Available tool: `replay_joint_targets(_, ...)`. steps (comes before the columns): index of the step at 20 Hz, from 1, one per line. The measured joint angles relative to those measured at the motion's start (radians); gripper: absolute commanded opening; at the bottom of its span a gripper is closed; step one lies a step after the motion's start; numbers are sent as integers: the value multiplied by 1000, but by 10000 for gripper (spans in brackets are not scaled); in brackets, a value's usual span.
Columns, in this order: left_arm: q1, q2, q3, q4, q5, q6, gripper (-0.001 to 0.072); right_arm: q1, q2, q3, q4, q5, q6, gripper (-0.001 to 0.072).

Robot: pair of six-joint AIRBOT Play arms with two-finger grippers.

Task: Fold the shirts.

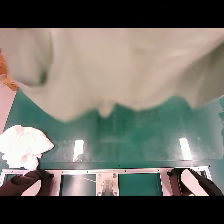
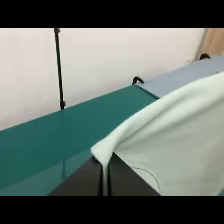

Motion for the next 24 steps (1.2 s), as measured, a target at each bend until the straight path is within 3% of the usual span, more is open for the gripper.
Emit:
replay_joint_targets(5, 0, -200, -146, 49, 33, 22, 28, 76, -258, -68, 34, 46, 14, 14)
replay_joint_targets(12, 2, -743, -181, 48, 76, 89, 29, 233, -723, -209, 33, 75, 47, 18)
replay_joint_targets(13, 2, -802, -182, 27, 97, 97, 31, 241, -773, -216, 35, 78, 66, 79)
replay_joint_targets(14, 2, -853, -183, 12, 117, 105, 302, 246, -817, -222, 29, 79, 84, 233)
replay_joint_targets(15, 2, -888, -184, 6, 133, 109, 675, 246, -844, -224, 31, 79, 97, 408)
replay_joint_targets(16, 7, -913, -181, -5, 149, 111, 671, 246, -865, -222, 37, 79, 111, 459)
replay_joint_targets(17, 16, -930, -172, -14, 150, 109, 671, 239, -881, -216, 37, 87, 124, 454)
replay_joint_targets(19, 60, -953, -135, -11, 100, 90, 671, 198, -886, -197, 36, 105, 146, 332)
replay_joint_targets(24, 250, -923, -89, -52, -190, 6, 670, 16, -806, -224, -19, 269, 136, 326)
